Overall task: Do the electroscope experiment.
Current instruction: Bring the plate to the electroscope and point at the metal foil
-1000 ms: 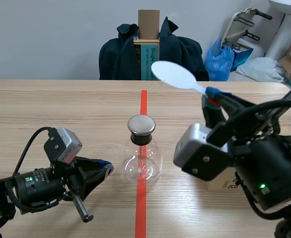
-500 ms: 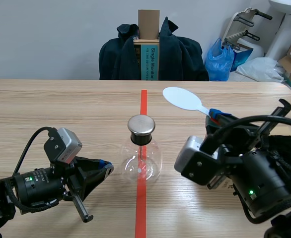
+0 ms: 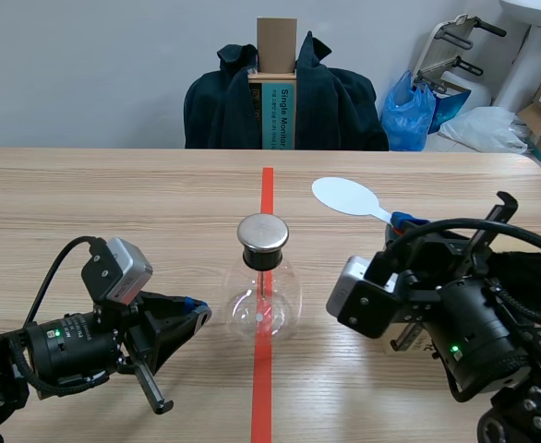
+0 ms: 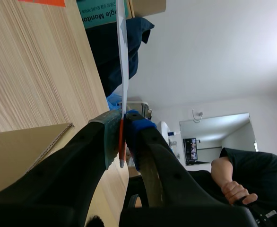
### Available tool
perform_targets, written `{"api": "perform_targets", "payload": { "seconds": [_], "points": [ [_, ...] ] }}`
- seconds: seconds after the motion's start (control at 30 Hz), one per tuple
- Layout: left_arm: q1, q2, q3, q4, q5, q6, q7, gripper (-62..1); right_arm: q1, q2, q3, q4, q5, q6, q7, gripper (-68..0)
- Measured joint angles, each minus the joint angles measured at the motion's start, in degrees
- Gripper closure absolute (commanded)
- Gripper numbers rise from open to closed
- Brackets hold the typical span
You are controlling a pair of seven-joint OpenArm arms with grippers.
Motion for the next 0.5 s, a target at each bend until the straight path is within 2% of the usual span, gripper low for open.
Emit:
{"api": "perform_targets", "payload": {
  "seconds": [0.33,0.5],
  "points": [
    [0.0,0.0,0.0,0.0,0.0,0.0,0.0,-1.6,0.0,0.0,0.0,0.0,-1.4,0.2,2.5,-0.8],
    [0.0,0.0,0.0,0.0,0.0,0.0,0.0,-1.6,0.0,0.0,0.0,0.0,-2.6,0.3,5.6,-0.8]
  ]
}}
